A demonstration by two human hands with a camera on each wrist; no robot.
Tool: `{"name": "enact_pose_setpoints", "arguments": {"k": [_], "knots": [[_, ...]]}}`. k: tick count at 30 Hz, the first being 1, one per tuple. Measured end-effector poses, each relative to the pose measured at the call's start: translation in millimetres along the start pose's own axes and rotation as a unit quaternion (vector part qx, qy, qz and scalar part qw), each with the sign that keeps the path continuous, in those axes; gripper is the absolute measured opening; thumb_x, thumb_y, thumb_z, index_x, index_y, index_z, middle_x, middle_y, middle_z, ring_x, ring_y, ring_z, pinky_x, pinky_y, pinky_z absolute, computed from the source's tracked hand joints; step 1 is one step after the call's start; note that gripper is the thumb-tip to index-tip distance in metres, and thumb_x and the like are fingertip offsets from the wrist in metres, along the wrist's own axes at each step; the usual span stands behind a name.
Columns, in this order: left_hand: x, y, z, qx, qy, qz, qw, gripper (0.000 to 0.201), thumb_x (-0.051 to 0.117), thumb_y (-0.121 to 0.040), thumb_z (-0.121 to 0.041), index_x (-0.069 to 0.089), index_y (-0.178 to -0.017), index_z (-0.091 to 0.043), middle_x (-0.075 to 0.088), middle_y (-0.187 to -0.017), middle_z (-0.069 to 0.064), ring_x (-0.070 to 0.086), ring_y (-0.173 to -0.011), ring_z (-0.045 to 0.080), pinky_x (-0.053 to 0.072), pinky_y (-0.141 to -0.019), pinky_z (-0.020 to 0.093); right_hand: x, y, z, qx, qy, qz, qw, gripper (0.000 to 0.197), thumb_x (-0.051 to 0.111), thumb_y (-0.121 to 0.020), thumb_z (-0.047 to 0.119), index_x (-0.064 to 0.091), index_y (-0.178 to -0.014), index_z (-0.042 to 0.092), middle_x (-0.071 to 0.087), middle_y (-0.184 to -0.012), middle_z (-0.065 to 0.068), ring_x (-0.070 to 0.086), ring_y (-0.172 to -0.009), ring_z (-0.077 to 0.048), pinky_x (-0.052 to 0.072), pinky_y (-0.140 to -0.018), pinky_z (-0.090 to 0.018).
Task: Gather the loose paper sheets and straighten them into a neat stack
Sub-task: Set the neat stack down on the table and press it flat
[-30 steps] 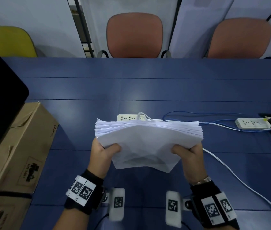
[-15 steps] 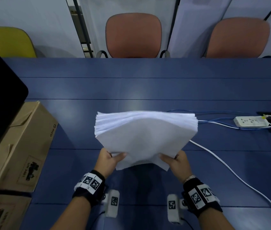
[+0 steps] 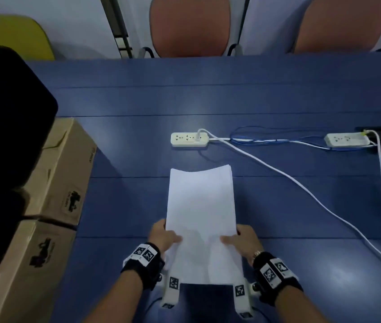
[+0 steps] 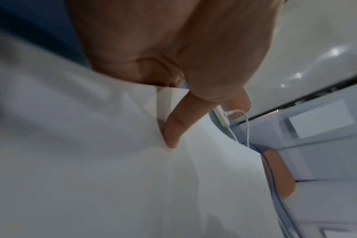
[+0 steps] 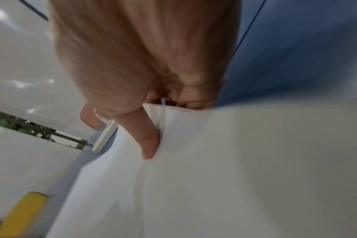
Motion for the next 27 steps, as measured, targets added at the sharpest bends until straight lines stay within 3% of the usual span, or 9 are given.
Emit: {"name": "enact_pose_setpoints", "arguments": {"k": [3,6,9,12,15,18,21,24,27], "knots": [[2,9,0,0.018,-0.076,-0.063,0.995,0.029,0.079,-0.074,-0.002,0.055,-0.089,-0.007,0.064,-0.083,0.003,0.064,-0.075,0.023,0.048,-0.060,0.025,3,9,1,-0.013,0.022,-0.040,0.999,0.014,0.077,-0.075,0.011,0.072,-0.088,0.012,0.075,-0.088,-0.001,0.072,-0.085,-0.025,0.059,-0.066,-0.033],[3,13,-3,0.027,-0.127,-0.086,0.988,0.047,0.081,-0.072,-0.017,0.039,-0.095,-0.017,0.061,-0.086,0.004,0.058,-0.066,0.019,0.041,-0.050,0.026,0,16,8,-0.032,0.068,-0.089,0.993,0.022,0.078,-0.074,0.019,0.063,-0.091,0.017,0.071,-0.088,0.005,0.068,-0.079,-0.017,0.051,-0.060,-0.027],[5,13,-1,0.048,-0.151,-0.103,0.982,0.062,0.084,-0.065,-0.028,0.034,-0.101,-0.021,0.061,-0.095,0.006,0.063,-0.081,0.029,0.051,-0.060,0.035,-4,18,5,-0.014,0.147,-0.125,0.981,0.042,0.077,-0.069,0.036,0.049,-0.100,0.025,0.064,-0.090,0.009,0.064,-0.078,-0.017,0.050,-0.063,-0.032],[5,16,-3,0.075,-0.191,-0.137,0.969,0.068,0.088,-0.059,-0.029,0.037,-0.104,-0.019,0.052,-0.108,0.005,0.052,-0.099,0.031,0.053,-0.082,0.046,-5,22,3,-0.027,0.174,-0.159,0.971,0.059,0.076,-0.064,0.040,0.043,-0.111,0.029,0.053,-0.111,0.007,0.057,-0.097,-0.020,0.052,-0.073,-0.037],[7,17,-7,0.086,-0.194,-0.128,0.969,0.071,0.087,-0.061,-0.029,0.037,-0.111,-0.017,0.050,-0.113,0.006,0.050,-0.106,0.032,0.052,-0.087,0.047,-2,23,3,-0.048,0.192,-0.165,0.966,0.074,0.074,-0.068,0.041,0.036,-0.131,0.029,0.046,-0.130,0.000,0.050,-0.112,-0.025,0.051,-0.083,-0.042],[1,24,-2,0.085,-0.140,-0.099,0.982,0.085,0.079,-0.059,-0.041,0.031,-0.127,-0.023,0.054,-0.123,0.007,0.054,-0.112,0.032,0.053,-0.092,0.050,-5,32,2,-0.061,0.183,-0.137,0.972,0.087,0.067,-0.077,0.044,0.020,-0.148,0.030,0.042,-0.143,-0.005,0.044,-0.126,-0.029,0.046,-0.095,-0.046],[-1,47,11,0.105,-0.170,-0.039,0.979,0.108,0.079,-0.052,-0.048,0.021,-0.142,-0.029,0.054,-0.128,0.003,0.055,-0.118,0.032,0.053,-0.095,0.049,-2,54,-3,-0.075,0.247,-0.059,0.964,0.116,0.070,-0.065,0.048,-0.008,-0.152,0.039,0.035,-0.146,-0.008,0.035,-0.132,-0.033,0.042,-0.099,-0.049],[19,72,30,0.121,-0.348,0.036,0.929,0.140,0.080,-0.047,-0.050,-0.007,-0.154,-0.029,0.036,-0.145,0.005,0.037,-0.133,0.036,0.048,-0.099,0.050,14,72,-14,-0.070,0.367,0.016,0.928,0.143,0.077,-0.051,0.048,-0.032,-0.144,0.044,0.021,-0.153,-0.013,0.028,-0.133,-0.035,0.043,-0.097,-0.047],[33,79,39,0.122,-0.487,0.009,0.865,0.154,0.083,-0.049,-0.051,-0.028,-0.153,-0.028,0.020,-0.151,0.010,0.031,-0.128,0.032,0.049,-0.095,0.044,28,76,-23,-0.079,0.469,-0.004,0.880,0.149,0.080,-0.049,0.044,-0.036,-0.142,0.040,0.013,-0.154,-0.016,0.030,-0.128,-0.034,0.045,-0.095,-0.043]]}}
Point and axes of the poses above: each hand's wrist, its own y-axis away from the middle knuckle, its own x-axis out of the palm, z = x × y, the point moved 6 cm from there along -y, towards the middle knuckle
